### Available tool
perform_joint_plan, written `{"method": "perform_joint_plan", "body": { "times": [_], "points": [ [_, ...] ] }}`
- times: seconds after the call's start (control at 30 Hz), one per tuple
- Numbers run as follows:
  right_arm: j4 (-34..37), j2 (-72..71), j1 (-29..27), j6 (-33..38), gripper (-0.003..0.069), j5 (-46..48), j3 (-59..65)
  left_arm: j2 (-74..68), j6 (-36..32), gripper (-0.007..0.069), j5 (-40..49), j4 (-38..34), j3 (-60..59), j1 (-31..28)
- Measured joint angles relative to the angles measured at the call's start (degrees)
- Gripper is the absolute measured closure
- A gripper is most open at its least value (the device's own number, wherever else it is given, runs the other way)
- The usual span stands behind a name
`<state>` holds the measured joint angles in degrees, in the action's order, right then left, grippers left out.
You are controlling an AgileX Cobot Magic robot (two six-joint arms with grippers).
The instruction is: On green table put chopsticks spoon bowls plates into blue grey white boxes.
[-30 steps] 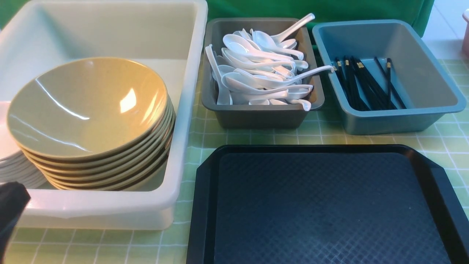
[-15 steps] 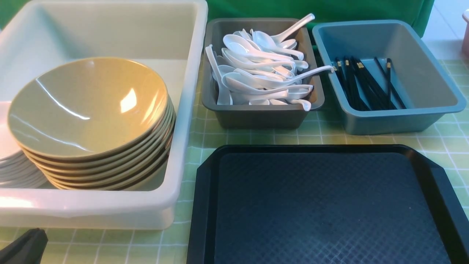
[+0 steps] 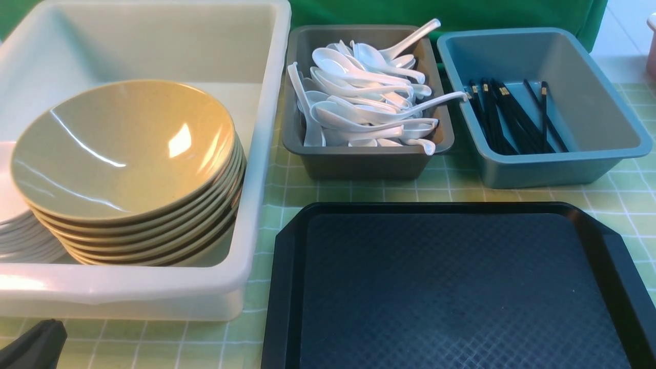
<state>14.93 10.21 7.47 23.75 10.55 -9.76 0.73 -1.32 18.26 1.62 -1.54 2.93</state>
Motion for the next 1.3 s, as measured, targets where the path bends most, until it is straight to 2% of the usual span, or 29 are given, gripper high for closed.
{"method": "perform_joint_plan", "body": {
  "times": [0.3,0.47,0.5,0.63,0.7,0.9,1.3],
  "points": [
    [0.0,0.0,-0.2,0.1,0.0520,0.0,0.4,0.0,0.0,0.0626,0.0,0.0,0.0,0.0],
    [-3.0,-3.3,-4.7,0.0,0.0517,1.4,2.0,0.0,0.0,0.0626,0.0,0.0,0.0,0.0],
    [-4.1,-3.8,-5.3,-0.6,0.0517,2.0,2.4,0.0,0.0,0.0626,0.0,0.0,0.0,0.0],
    [-12.9,-9.4,-11.1,-10.7,0.0514,5.7,6.9,0.0,0.0,0.0626,0.0,0.0,0.0,0.0],
    [-13.7,-10.3,-12.2,-12.1,0.0512,5.8,8.1,0.0,0.0,0.0626,0.0,0.0,0.0,0.0],
    [-14.1,-10.8,-13.8,-13.7,0.0507,3.4,10.5,0.0,0.0,0.0626,0.0,0.1,0.0,0.0],
    [-14.1,-10.8,-13.9,-15.1,0.0501,4.5,10.4,0.0,0.0,0.0626,0.0,0.1,0.0,0.0]
  ]
}}
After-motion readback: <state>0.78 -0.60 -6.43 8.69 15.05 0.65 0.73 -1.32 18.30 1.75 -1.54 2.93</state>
